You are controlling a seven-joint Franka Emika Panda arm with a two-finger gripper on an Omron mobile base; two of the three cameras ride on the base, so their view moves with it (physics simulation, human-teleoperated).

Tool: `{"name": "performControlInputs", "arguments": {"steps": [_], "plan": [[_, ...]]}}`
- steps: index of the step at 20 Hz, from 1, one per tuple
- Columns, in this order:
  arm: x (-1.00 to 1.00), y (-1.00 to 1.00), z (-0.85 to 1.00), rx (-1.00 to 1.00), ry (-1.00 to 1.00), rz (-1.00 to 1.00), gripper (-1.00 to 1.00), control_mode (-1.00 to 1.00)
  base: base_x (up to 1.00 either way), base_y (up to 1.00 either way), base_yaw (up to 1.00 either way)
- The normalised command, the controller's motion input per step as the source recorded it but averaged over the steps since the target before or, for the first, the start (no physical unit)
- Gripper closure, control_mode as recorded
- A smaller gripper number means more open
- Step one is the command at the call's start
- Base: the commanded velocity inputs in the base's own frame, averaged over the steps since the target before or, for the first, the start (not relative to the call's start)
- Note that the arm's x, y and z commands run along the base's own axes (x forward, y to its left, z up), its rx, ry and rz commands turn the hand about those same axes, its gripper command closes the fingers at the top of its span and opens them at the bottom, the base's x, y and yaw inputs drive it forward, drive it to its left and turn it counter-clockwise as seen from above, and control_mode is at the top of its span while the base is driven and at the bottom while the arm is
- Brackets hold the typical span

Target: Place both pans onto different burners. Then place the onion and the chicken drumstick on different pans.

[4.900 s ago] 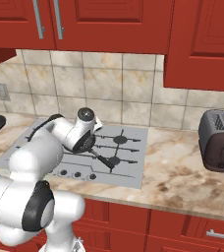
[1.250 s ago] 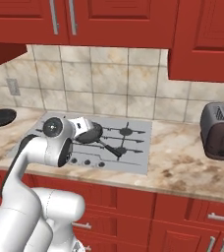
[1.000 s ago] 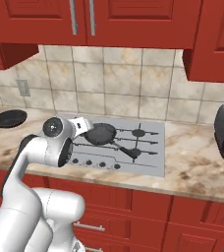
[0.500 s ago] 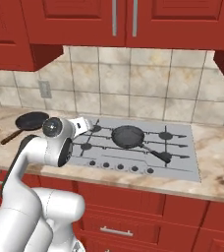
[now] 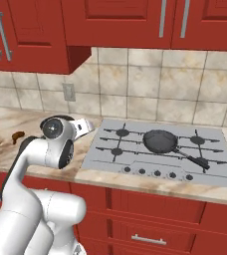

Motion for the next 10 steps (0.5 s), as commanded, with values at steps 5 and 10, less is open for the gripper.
{"name": "performControlInputs", "arguments": {"steps": [5, 10], "plan": [[0.00, 0.00, 0.00, 0.00, 0.00, 0.00, -1.00, 1.00, 0.13, 0.23, -0.01], [0.00, 0.00, 0.00, 0.00, 0.00, 0.00, -1.00, 1.00, 0.48, 0.00, 0.00]]}}
